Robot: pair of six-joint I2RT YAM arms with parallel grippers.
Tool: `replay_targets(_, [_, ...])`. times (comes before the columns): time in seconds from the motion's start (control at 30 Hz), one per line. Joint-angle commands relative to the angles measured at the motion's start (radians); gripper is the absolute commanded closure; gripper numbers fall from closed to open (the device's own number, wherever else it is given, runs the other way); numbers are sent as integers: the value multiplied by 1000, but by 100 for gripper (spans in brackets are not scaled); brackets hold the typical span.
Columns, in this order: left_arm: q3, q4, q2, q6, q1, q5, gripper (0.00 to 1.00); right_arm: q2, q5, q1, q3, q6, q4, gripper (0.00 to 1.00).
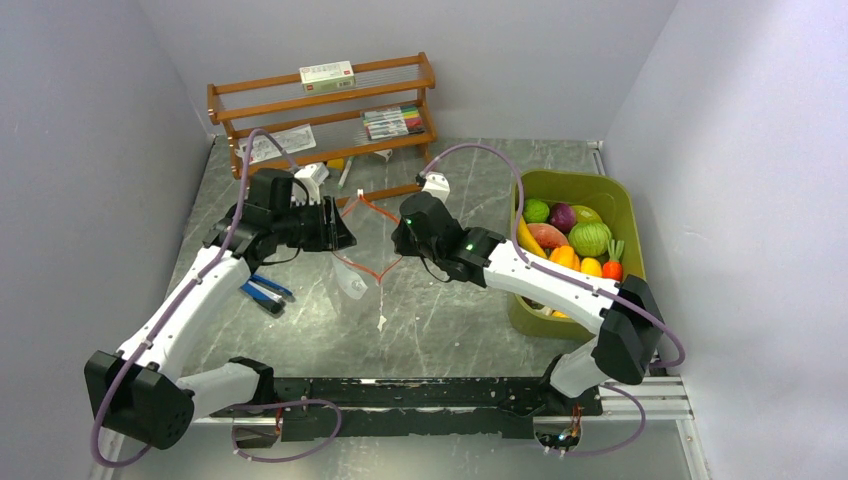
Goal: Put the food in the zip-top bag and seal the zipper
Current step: Open the zipper of the food storage bag.
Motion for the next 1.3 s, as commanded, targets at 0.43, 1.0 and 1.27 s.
replay_targets(0.43, [65, 3, -31, -47, 4, 122, 40, -12, 19, -5, -9, 13, 12, 100])
replay_targets(1.0, [59, -14, 1, -11, 4, 33, 83, 6, -4, -4, 11, -3, 19, 100])
replay_targets(1.27, [30, 62, -62, -5, 4, 36, 93, -32, -36, -4, -23, -26, 64, 100])
